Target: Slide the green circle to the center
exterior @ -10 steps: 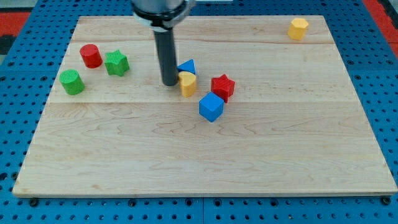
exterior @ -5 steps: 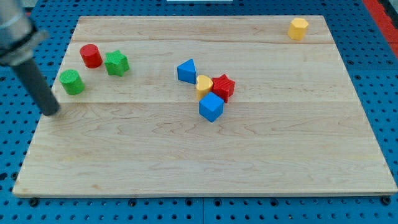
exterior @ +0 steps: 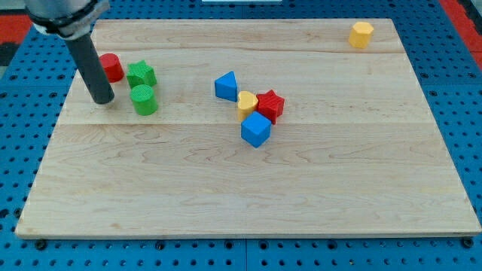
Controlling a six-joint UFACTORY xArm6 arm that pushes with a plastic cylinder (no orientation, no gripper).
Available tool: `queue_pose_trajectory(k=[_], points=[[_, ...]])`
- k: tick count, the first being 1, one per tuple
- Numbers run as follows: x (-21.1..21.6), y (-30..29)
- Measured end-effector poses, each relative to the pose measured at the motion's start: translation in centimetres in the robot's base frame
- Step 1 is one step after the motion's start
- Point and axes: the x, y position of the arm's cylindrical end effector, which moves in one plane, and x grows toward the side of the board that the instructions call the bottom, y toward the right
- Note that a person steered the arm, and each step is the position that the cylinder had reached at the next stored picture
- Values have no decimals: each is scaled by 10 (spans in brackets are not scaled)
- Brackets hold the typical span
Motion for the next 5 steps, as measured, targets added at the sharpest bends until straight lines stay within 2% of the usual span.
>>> queue_pose_trajectory(k=[1,3,5], points=[[-14,19],[56,88],[46,68]])
